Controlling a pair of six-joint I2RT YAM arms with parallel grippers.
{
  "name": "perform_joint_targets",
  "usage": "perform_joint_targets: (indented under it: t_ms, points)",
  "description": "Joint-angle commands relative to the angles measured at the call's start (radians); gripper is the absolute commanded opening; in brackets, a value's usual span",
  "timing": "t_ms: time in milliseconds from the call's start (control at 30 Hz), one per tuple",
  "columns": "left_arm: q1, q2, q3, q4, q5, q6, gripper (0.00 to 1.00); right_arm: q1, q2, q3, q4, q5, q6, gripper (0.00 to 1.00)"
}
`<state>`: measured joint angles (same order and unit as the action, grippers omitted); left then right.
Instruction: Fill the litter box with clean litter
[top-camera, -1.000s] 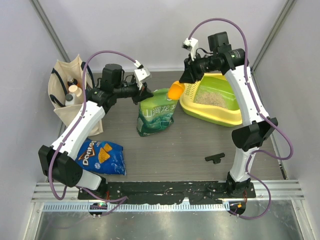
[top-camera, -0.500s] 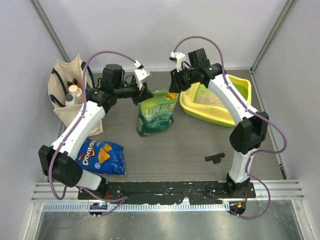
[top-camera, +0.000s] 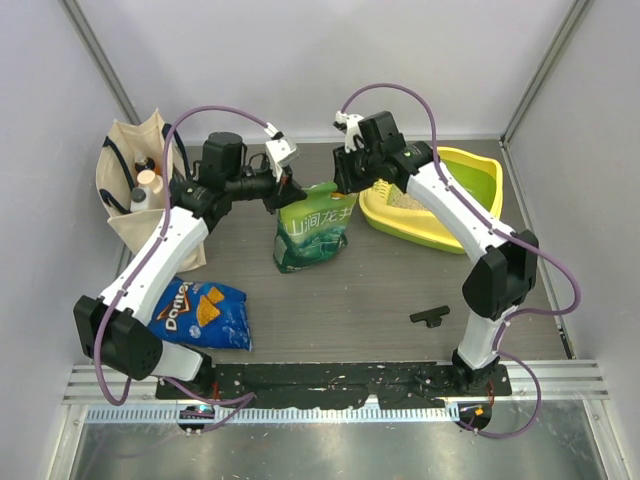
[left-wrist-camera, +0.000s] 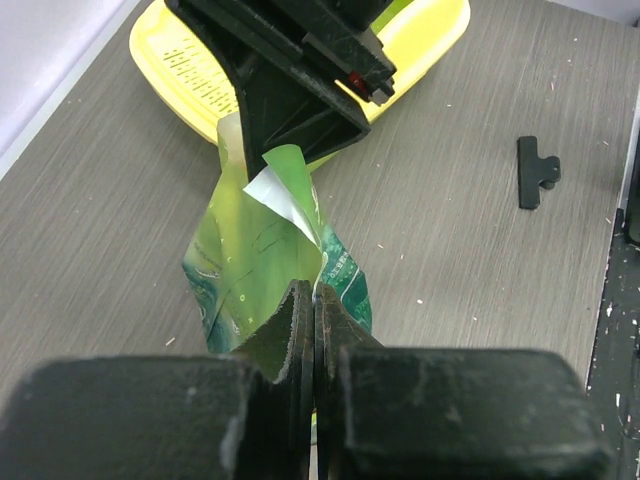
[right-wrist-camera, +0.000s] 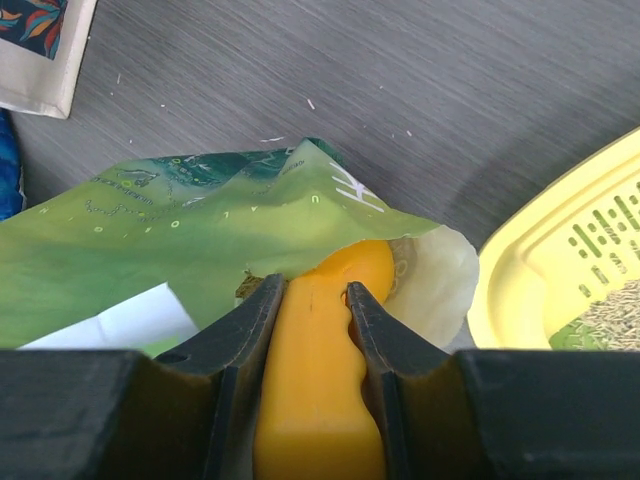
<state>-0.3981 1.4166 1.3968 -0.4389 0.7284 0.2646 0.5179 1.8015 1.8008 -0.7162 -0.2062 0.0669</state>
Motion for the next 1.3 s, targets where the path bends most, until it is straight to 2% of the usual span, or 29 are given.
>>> perform_joint_targets:
  t_ms: [0, 200, 333, 567, 800, 1267]
  points:
    - [-0.005, -0.053, -0.018, 0.057, 0.054, -0.047, 0.0, -0.006, 0.054, -0.015, -0.072, 0.022, 0.031, 0.01]
    - [-0.01, -0.058, -0.025, 0.1, 0.06, -0.082, 0.0, -0.004, 0.094, -0.083, -0.071, -0.025, 0.1, 0.01]
    - [-0.013, -0.061, -0.022, 0.14, 0.06, -0.132, 0.0, -0.001, 0.146, -0.064, -0.063, -0.067, 0.119, 0.01]
    - [-0.027, -0.065, -0.013, 0.157, 0.046, -0.159, 0.0, -0.035, 0.196, -0.028, 0.017, -0.391, 0.209, 0.01]
    - [-0.028, -0.074, 0.01, 0.103, 0.016, -0.096, 0.0, -0.107, 0.191, -0.052, 0.11, -0.554, 0.326, 0.01]
    - [-0.028, -0.107, 0.024, -0.012, -0.041, 0.054, 0.0, -0.24, 0.17, -0.138, 0.323, -0.732, 0.55, 0.01]
